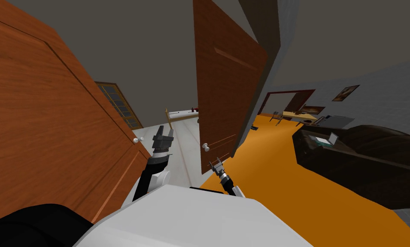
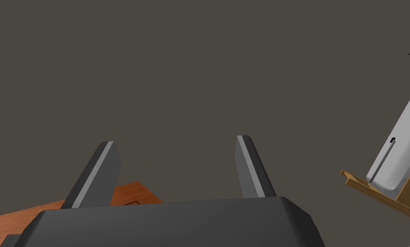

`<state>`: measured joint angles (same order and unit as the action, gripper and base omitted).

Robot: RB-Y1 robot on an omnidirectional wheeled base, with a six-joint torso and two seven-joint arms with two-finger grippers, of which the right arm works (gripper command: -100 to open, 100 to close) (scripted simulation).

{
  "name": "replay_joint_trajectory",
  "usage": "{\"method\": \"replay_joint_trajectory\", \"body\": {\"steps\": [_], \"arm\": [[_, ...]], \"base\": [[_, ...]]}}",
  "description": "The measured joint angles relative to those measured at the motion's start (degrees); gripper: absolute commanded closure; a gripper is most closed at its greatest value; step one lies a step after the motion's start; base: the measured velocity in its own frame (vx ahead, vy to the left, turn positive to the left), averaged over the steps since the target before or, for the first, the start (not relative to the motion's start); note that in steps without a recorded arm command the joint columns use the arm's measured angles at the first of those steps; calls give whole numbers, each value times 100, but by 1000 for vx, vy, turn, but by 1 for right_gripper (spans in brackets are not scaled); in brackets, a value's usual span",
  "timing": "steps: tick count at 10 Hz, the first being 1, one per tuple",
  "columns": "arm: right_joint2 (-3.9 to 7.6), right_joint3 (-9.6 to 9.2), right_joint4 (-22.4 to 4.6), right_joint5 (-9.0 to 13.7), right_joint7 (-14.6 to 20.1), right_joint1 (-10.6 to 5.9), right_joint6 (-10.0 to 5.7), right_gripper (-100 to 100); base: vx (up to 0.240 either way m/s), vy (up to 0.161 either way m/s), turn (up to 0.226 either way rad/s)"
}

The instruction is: Push the door open

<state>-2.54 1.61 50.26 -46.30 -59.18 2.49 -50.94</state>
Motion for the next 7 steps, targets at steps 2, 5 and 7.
{"method": "replay_joint_trajectory", "body": {"steps": [2, 5, 7], "arm": [[217, 9, -5, 16, -3, -11, 4, -100], [352, 27, -38, 45, -39, -28, 3, -100], [281, 44, -72, 70, -72, -42, 0, -100]], "base": [[145, 98, 18], [166, 107, 18], [168, 109, 24]]}}
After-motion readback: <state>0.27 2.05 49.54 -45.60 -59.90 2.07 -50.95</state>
